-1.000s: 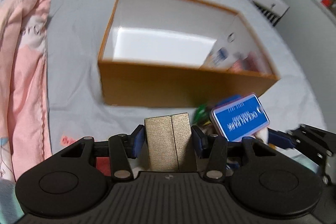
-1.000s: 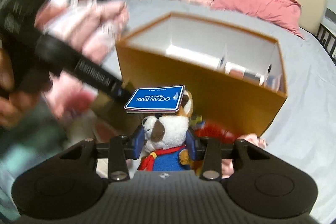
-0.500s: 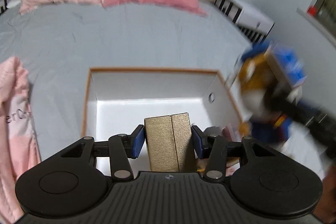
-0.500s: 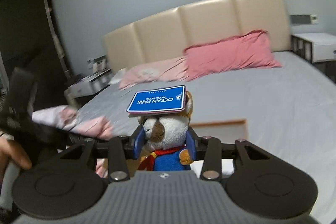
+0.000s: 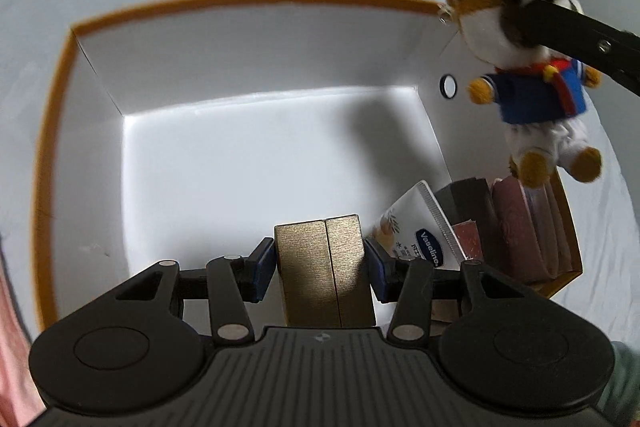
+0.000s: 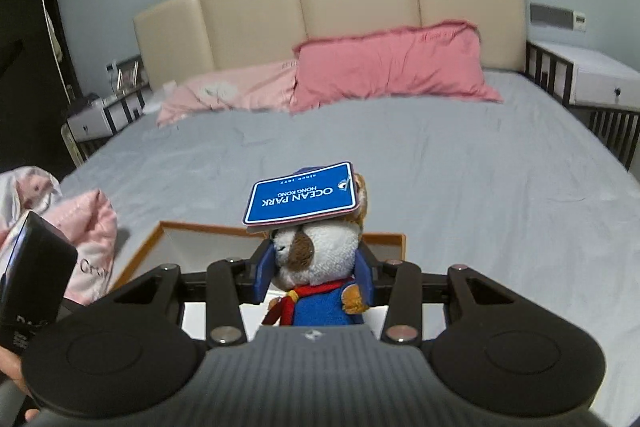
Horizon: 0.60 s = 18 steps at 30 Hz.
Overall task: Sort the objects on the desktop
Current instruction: 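Lower the gold box into the box while the right tool lowers the plush dog in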
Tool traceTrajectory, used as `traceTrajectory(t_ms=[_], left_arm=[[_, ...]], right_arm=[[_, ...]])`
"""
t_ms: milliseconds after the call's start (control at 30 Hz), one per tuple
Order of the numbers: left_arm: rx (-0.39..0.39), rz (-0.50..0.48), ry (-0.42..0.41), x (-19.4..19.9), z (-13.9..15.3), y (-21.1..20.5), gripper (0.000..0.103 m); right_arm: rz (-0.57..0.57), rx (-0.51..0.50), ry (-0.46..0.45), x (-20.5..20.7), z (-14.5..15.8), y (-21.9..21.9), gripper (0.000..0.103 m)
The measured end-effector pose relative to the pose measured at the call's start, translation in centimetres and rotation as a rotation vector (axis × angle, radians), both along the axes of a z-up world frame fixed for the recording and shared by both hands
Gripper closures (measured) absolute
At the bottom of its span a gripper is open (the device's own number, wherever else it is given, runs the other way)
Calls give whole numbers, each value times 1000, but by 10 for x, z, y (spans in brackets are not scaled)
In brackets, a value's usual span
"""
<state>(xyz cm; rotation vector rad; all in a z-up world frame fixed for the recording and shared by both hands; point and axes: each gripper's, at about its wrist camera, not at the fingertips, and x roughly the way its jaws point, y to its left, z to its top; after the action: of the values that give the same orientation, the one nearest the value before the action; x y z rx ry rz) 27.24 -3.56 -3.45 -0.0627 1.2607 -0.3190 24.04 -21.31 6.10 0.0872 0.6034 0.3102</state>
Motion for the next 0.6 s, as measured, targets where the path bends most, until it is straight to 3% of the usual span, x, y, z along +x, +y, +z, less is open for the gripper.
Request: traceTrajectory(t_ms=[300, 600], left_arm=[[-135, 27, 91, 2, -19, 18, 47], [-212, 26, 32, -12, -4, 40, 46]], right_arm=[[36, -56, 109, 35, -23, 16, 59], [-41, -221, 257, 61, -43, 32, 58]])
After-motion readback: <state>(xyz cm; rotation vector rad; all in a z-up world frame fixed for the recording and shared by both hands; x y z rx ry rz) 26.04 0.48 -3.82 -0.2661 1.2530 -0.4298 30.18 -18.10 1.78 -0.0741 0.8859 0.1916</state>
